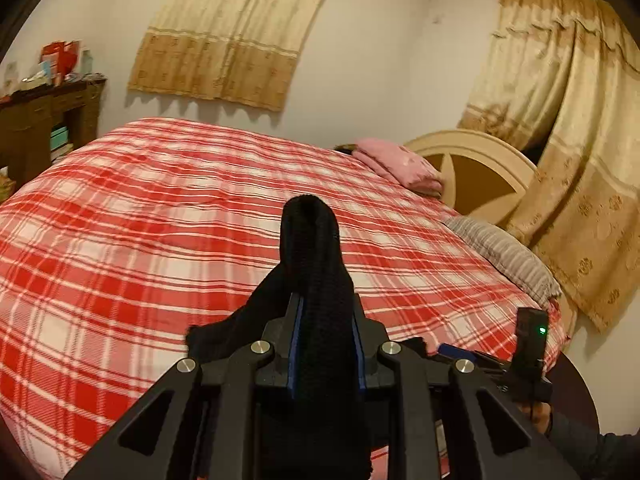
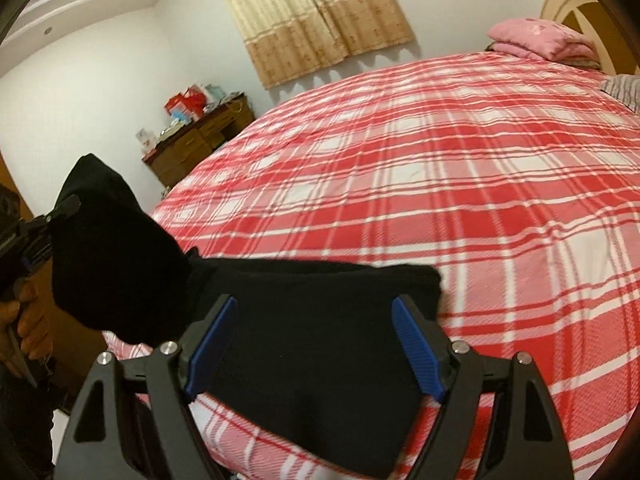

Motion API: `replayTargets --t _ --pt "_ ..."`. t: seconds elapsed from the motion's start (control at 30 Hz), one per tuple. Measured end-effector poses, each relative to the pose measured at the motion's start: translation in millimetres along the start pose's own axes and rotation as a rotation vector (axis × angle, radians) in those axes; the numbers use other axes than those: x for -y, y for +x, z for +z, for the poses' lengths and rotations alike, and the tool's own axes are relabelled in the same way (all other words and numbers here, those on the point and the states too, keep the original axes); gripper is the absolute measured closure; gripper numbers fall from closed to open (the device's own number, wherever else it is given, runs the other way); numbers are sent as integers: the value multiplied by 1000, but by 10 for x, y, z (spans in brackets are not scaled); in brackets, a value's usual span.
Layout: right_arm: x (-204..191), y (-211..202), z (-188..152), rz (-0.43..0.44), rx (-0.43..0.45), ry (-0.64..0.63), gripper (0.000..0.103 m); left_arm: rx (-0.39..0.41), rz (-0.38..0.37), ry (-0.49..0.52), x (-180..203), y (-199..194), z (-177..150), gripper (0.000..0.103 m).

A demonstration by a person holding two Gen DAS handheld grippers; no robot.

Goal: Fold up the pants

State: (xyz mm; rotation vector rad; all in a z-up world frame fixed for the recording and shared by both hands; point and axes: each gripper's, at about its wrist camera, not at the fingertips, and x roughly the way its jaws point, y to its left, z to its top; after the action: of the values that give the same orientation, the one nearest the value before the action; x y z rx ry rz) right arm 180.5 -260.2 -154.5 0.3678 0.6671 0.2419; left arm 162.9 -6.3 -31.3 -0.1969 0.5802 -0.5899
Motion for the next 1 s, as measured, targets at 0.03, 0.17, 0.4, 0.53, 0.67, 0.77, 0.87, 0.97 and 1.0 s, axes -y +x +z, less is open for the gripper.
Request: replayTargets --t 0.03,0.17,0.4,0.53,0.67,0.77,0.87,0.97,1.0 --pt "39 -8 11 -5 6 10 20 -6 -6 10 65 36 -2 82" --pt "192 -85 52 -28 42 43 20 -48 -25 40 279 281 -35 82" --pt "387 -162 96 -55 76 83 20 -122 -37 90 557 704 -196 82" --pt "439 -117 84 -57 64 98 20 -163 -25 130 711 948 -349 82" --pt "475 -95 72 -58 56 103 20 -217 -7 160 816 1210 -561 82" --pt "507 -96 69 -60 56 113 20 -239 26 203 875 1368 -704 81" --pt "551 -82 59 -57 49 131 20 -250 36 204 919 1475 -779 79" --pt "612 -81 59 -48 43 157 20 -253 34 225 1064 1462 -819 72" --pt "639 -89 62 -44 45 168 20 -241 24 241 1133 1414 -816 67"
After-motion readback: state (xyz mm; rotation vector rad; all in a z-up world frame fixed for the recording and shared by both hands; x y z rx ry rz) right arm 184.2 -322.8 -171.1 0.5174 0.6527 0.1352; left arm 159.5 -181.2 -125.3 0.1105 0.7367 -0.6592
